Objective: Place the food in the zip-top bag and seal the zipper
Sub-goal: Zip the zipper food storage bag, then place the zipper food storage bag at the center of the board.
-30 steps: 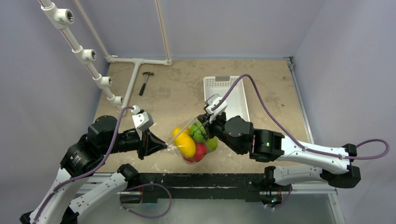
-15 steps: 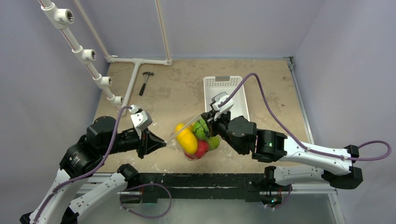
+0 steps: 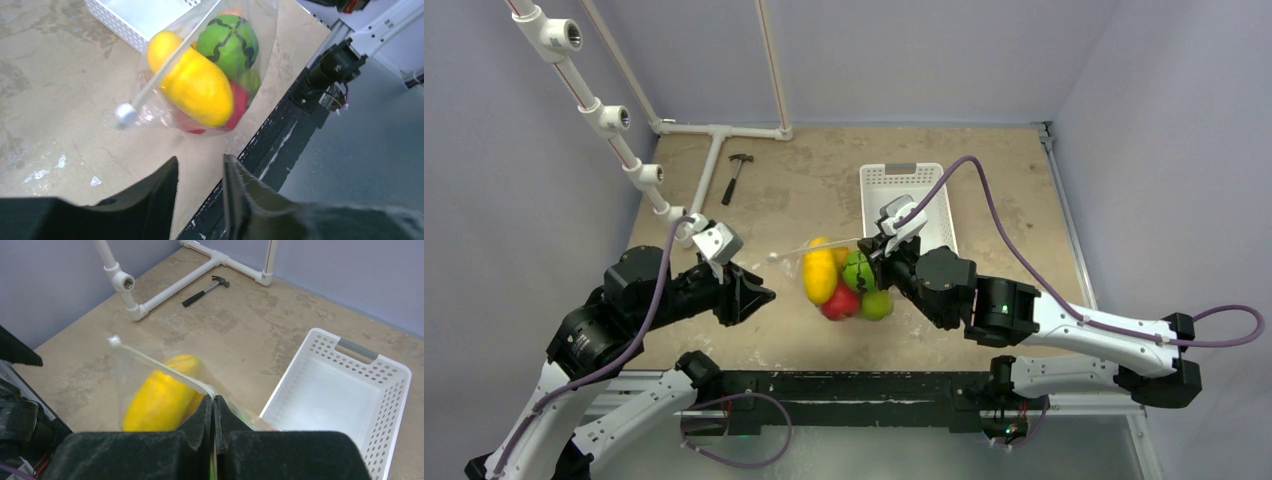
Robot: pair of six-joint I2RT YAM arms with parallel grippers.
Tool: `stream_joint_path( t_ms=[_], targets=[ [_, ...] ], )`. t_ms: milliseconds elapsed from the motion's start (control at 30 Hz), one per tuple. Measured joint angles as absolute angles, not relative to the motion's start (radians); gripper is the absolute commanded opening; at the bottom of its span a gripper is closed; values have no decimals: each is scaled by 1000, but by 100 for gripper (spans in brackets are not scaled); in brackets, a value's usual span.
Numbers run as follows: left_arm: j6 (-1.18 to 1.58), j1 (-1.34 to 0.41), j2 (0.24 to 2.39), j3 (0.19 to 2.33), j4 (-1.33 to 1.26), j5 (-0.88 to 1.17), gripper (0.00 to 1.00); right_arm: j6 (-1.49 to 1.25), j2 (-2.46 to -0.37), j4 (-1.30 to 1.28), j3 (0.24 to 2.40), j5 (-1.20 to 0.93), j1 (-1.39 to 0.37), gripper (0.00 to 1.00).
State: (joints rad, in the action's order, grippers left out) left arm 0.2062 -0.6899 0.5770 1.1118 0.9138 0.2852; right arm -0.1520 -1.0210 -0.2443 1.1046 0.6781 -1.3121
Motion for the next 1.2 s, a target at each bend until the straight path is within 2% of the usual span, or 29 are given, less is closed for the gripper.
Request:
stream_joint_path(
  t_ms=[67,300,400,867,1200],
  targets=[
    [208,-690,579,1122,905,257,50,-144,-1024,-239,1105,677,-1310,0],
    [189,-690,603,1177,860,205,64,-114,-1059,-223,1105,651,-1309,0],
    [162,-690,634,1204,830,214,75,-105,-1072,-222,1105,628,-1308,0],
    [59,-690,791,1209,720,445,80,-67,-1085,-223,1131,375,-1308,0],
    [40,-691,852,1163,670,583,74,-45,-1059,-223,1134,274,-1308,0]
  ],
)
